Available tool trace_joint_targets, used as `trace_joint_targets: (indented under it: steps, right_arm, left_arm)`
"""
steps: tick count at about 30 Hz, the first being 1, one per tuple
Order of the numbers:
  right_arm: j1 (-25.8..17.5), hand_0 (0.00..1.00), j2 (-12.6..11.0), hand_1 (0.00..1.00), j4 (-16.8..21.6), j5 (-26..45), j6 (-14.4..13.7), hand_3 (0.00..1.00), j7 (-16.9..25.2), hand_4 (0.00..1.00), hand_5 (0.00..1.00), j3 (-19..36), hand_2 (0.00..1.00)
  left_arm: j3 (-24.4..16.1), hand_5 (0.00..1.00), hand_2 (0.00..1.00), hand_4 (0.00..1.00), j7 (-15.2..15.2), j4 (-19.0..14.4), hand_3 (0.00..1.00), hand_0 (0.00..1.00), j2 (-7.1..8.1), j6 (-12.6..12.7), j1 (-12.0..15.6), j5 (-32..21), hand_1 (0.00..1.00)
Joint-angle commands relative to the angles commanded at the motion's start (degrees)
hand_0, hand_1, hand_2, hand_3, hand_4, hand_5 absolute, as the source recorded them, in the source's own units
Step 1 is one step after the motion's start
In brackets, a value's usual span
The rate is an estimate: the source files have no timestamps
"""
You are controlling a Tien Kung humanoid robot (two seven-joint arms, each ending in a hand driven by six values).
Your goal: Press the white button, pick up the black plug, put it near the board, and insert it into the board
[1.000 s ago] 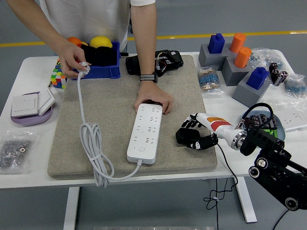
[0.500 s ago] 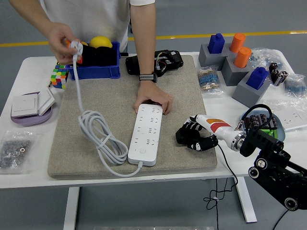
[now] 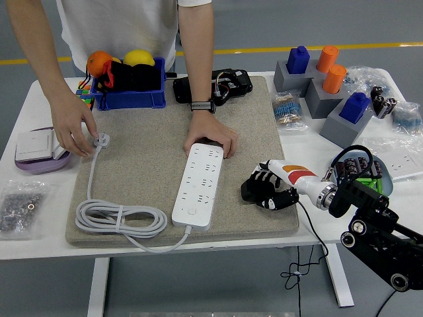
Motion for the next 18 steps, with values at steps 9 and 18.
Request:
trace_joint_targets:
  steps: [9,18]
  right_arm:
    - [0.1,0.002,0.1,0.006,-0.6,8.0,-9.1,0.157,10.4,0.664,0.202,-1.6,0.097]
    - [0.1,0.002,-0.3,0.002,3.6,9.8,-8.8,0.075,9.3,0.595,0.265,-1.3,0.081]
  left_arm:
    - [0.2,0.372,0.64,0.589,-0.1,0.0,0.694,0.624,-0.04,0.0,-0.1,-0.2,0.633]
    - [-0.3,0.373,0.64,0.589,0.0,0.0,0.694,0.623,-0.02,0.0,-0.1,0.3,0.632]
